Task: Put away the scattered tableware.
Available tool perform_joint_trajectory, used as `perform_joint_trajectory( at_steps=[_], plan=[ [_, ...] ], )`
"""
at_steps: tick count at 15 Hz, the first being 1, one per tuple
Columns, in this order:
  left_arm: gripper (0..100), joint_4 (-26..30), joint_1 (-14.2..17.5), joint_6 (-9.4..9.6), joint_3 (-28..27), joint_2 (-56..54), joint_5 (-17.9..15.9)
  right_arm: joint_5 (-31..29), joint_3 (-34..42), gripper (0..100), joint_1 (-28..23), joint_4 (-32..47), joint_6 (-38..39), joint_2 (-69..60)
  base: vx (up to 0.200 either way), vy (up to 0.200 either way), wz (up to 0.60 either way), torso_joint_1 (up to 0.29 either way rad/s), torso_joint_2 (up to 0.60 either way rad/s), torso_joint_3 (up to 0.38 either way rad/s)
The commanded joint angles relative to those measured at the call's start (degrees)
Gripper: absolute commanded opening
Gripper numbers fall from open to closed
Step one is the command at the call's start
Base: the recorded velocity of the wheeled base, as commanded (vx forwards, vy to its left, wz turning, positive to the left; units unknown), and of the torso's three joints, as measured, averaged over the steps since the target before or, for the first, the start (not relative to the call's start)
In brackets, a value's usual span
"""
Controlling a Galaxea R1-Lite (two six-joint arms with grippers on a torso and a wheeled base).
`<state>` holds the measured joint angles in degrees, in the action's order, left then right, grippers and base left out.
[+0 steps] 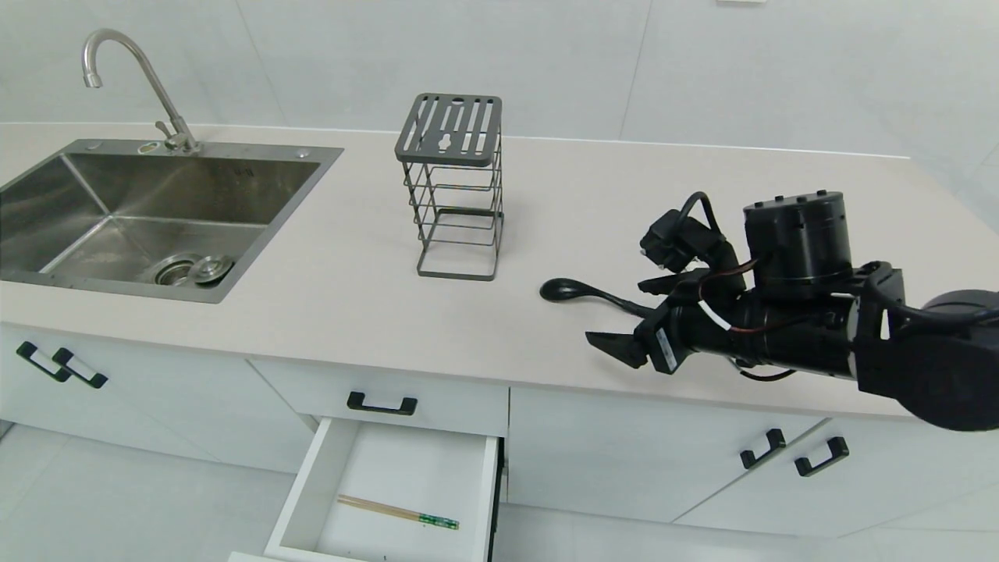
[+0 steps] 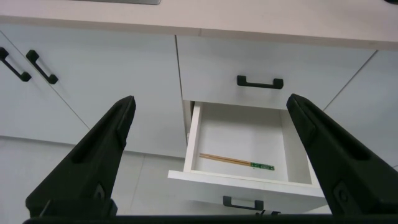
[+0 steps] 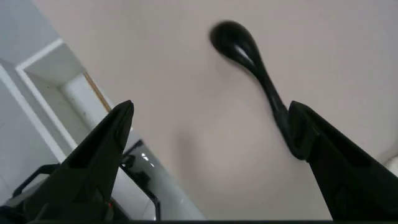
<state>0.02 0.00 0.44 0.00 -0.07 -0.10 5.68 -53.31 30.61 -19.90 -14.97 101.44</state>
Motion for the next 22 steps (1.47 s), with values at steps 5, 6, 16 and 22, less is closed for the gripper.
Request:
perform_joint_trajectory(
  at_steps=[5,6,16,22],
  plan=[
    [100,0.0,0.0,0.0,0.0,0.1,0.0,0.4,-10.1,100,-4.9,-0.6,-0.3,13.2,0.0,0.0,0.0,0.0,0.0,0.0],
    [100,0.1,0.0,0.0,0.0,0.1,0.0,0.5,-11.1,100,-5.5,-0.6,-0.3,14.3,0.0,0.0,0.0,0.0,0.0,0.0],
    [100,0.0,0.0,0.0,0.0,0.1,0.0,1.5,-14.9,0,-5.1,-4.9,0.2,19.5,0.0,0.0,0.0,0.0,0.0,0.0],
    [100,0.0,0.0,0.09,0.0,0.1,0.0,1.4,-14.7,0,-5.1,-4.9,-0.3,19.8,0.0,0.0,0.0,0.0,0.0,0.0]
  ],
)
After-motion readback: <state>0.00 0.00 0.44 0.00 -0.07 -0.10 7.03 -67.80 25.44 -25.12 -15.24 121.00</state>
